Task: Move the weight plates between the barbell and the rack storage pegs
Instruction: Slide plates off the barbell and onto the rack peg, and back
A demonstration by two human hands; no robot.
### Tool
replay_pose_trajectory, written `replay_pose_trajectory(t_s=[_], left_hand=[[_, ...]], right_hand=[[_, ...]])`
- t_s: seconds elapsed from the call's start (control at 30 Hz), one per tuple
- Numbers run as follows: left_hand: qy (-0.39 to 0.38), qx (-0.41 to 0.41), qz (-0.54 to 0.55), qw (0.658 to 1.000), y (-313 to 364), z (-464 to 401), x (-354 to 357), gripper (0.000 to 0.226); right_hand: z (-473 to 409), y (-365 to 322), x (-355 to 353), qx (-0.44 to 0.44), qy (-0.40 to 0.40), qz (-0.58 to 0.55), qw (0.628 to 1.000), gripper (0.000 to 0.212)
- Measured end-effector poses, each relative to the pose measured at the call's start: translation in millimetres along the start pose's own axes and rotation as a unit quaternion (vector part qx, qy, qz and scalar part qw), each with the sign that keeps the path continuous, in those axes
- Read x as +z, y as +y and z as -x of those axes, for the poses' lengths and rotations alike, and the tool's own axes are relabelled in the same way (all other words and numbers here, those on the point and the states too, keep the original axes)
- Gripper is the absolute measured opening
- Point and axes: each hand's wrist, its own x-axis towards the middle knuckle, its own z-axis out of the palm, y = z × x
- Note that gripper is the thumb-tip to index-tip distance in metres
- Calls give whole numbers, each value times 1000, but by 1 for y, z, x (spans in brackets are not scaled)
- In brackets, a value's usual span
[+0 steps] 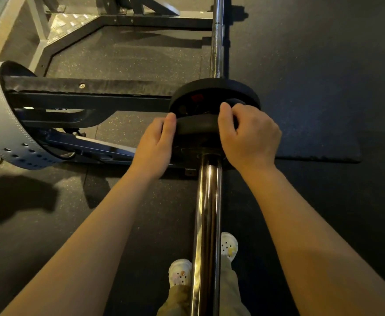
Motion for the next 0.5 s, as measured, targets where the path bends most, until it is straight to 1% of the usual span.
replay_pose_trajectory(t_s=[0.07,0.13,0.17,0.2,0.27,0.33,0.43,0.47,0.5], left_hand=[[-6,63,-44,997,1,-3,2,49],[1,138,-107,985,8,-8,2,55],[1,173,-143,974,12,-10,4,57],[4,204,-180,962,18,-10,7,59],[37,233,-279,931,31,-7,19,61],[87,249,-364,894,42,-4,37,64],[128,280,-421,854,52,-6,57,62],[134,290,-427,846,54,-7,61,62],[139,299,-429,841,54,-7,63,61]], right_hand=[[2,10,1,27,14,-35,999,42],[8,22,0,88,13,-99,991,41],[12,29,-2,131,8,-144,981,41],[15,35,-5,179,1,-196,964,40],[18,45,-10,273,-19,-291,917,38],[17,51,-13,354,-32,-339,871,35],[19,59,-6,443,-7,-387,809,31],[21,61,-3,458,-1,-398,795,30],[22,62,-2,466,-1,-400,789,31]])
